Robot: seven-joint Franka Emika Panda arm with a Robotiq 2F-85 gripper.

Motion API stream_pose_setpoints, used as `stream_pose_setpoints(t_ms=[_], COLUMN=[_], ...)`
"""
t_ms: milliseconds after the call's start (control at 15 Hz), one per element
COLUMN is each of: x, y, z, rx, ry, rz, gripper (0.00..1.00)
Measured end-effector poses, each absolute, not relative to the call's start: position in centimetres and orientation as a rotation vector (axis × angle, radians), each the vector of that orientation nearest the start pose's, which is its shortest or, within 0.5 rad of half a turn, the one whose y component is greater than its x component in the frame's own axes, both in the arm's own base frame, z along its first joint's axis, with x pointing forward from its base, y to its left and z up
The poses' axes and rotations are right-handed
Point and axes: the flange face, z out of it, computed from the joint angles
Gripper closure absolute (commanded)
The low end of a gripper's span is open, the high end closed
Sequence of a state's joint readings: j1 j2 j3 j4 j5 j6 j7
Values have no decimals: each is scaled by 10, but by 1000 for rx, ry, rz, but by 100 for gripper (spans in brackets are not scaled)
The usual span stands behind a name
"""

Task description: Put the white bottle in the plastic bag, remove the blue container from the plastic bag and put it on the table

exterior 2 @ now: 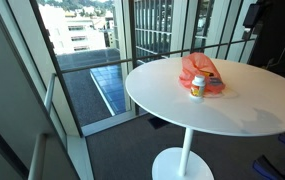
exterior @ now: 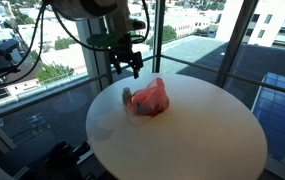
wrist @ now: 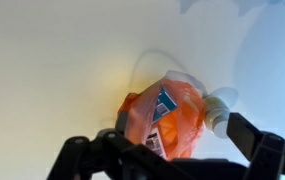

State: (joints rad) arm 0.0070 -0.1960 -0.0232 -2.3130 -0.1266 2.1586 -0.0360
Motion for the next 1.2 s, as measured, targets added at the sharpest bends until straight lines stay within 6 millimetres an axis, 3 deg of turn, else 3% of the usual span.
stream_pose_setpoints(t_ms=[667, 1200], x=[493, 531], y=[-10, 14], z=[415, 362], rx=[-3239, -3243], ry=[-160, -288], rz=[-106, -217], gripper=[0, 0])
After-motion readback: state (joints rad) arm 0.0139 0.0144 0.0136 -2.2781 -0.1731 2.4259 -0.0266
